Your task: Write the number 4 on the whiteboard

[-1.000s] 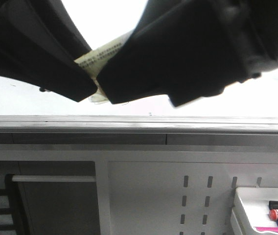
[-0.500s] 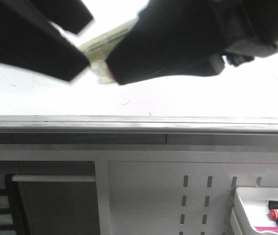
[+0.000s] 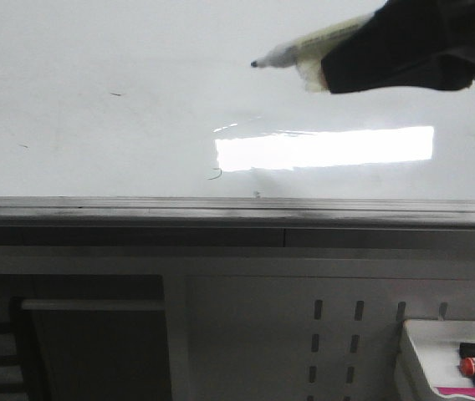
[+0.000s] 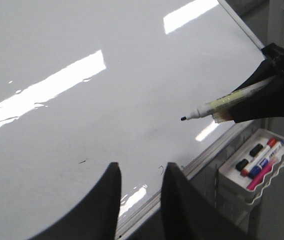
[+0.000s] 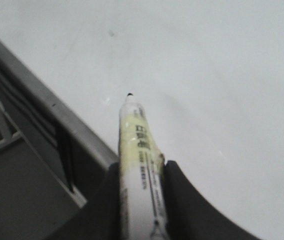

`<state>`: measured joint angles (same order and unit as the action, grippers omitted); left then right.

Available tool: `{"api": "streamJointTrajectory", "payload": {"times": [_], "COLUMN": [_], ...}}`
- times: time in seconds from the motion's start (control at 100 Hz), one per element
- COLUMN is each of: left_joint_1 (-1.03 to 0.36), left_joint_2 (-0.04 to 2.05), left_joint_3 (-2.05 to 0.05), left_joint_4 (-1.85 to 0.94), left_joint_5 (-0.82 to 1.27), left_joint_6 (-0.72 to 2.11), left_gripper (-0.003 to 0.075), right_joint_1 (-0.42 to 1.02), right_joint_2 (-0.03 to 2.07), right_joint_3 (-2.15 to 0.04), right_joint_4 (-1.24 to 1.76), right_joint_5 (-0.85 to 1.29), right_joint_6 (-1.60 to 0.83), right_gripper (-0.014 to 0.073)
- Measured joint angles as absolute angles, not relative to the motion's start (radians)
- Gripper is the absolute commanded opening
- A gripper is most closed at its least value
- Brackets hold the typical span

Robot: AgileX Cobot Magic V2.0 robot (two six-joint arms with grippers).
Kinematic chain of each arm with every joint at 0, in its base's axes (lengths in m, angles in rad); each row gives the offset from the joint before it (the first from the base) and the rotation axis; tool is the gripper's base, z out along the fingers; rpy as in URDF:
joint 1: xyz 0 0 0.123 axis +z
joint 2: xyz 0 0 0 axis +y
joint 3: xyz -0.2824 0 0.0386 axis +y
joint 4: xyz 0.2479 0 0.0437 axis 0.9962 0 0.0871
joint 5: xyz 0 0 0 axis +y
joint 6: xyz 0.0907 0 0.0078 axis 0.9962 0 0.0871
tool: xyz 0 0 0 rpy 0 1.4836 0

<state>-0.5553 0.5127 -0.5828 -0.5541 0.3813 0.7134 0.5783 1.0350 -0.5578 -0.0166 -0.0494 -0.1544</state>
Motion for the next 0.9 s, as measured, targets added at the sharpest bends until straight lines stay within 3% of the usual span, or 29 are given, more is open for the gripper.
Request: {"api": "streamJointTrajectory", "payload": {"times": [0.05,0.32,0.9], "left_joint_1": [-0.545,-0.539,-0.537], "left_joint_2": [0.455,0.342,0.339], "left_joint_3": [-0.547,-0.439,-0.433], "left_joint_4": [-0.582,-0.675,-0.692], "left_joint_5": [0.371,0.358,0.355], "left_joint_6": [0.707,0.700,0.700], "left_gripper": [-0.0021,-0.0020,-0.0020], "right_joint_1": [0.549,0.450,0.446], "right_joint_2": [1.047,1.187,1.320], "right_joint_3": [-0.560,-0.686,-0.806], "right_joint_4": [-0.017,-0.016,0.027], "right_joint_5": [-0.077,-0.055,0.064], "right_joint_6": [-0.154,-0.154,-0.154], "right_gripper": [-0.0060,-0.0060,-0.0042]}}
